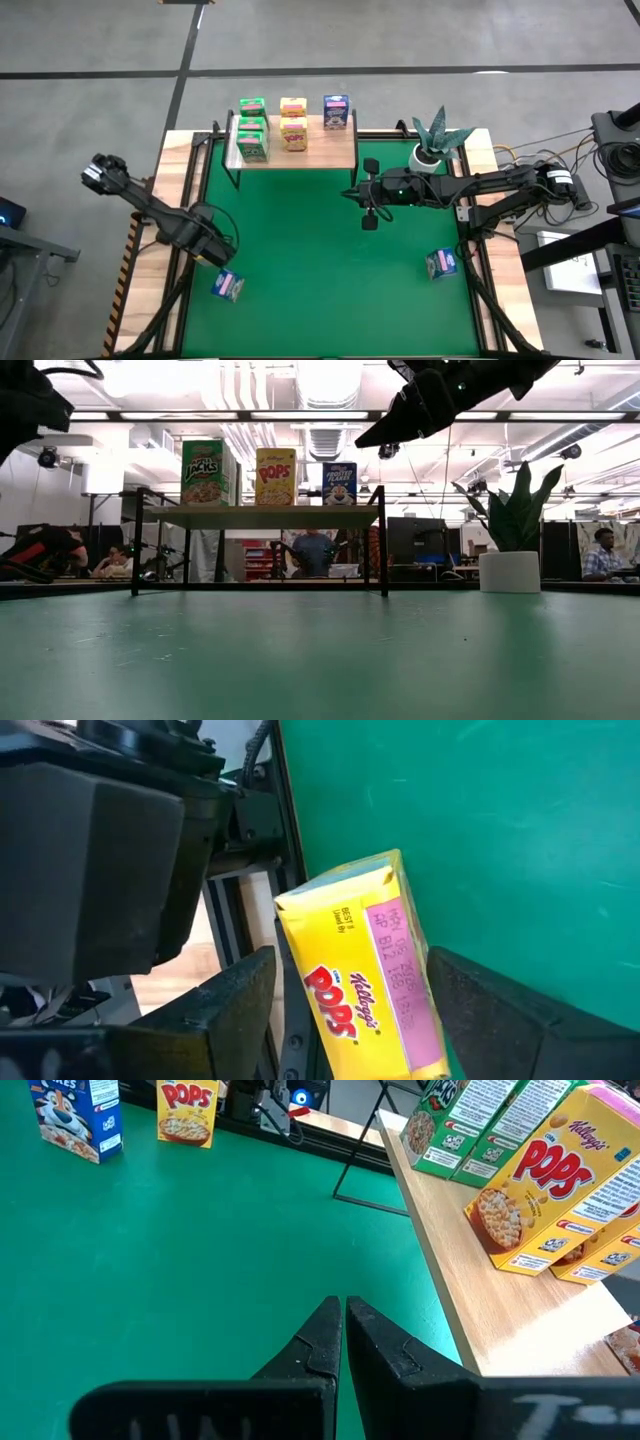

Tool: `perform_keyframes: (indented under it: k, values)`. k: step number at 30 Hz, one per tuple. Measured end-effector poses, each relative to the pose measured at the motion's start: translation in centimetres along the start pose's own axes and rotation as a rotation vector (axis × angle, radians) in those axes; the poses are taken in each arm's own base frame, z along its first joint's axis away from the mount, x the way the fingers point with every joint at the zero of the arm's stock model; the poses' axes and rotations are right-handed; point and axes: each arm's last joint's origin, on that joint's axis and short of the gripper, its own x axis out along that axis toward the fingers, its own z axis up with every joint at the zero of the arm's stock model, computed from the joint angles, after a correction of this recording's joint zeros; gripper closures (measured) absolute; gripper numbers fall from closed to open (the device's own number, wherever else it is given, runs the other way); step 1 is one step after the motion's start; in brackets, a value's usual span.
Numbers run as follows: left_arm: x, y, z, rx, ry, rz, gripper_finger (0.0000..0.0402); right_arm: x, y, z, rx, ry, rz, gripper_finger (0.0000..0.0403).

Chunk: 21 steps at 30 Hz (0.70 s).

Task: Stack cereal on shelf
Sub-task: Put the yellow cereal box on the shelf aligned with the other yellow cereal boxes

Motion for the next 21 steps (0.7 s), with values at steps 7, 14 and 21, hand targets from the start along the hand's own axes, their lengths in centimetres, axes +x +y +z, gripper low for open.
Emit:
perform_keyframes:
  k: [7, 14, 21]
  values:
    - [0.58, -0.49, -0.20, 0.005, -0.004, 0.024, 0.0167, -0.01, 0.00, 0.01, 0.000, 0.000, 0.000, 0.0394]
    - [0.63, -0.65, -0.26, 0.015, -0.002, 0.019, 0.0170, -0.02, -0.01, 0.01, 0.000, -0.001, 0.000, 0.0394]
    - [0.75, -0.86, -0.34, 0.015, -0.004, 0.024, 0.0171, -0.02, -0.01, 0.01, 0.000, 0.000, 0.000, 0.0394]
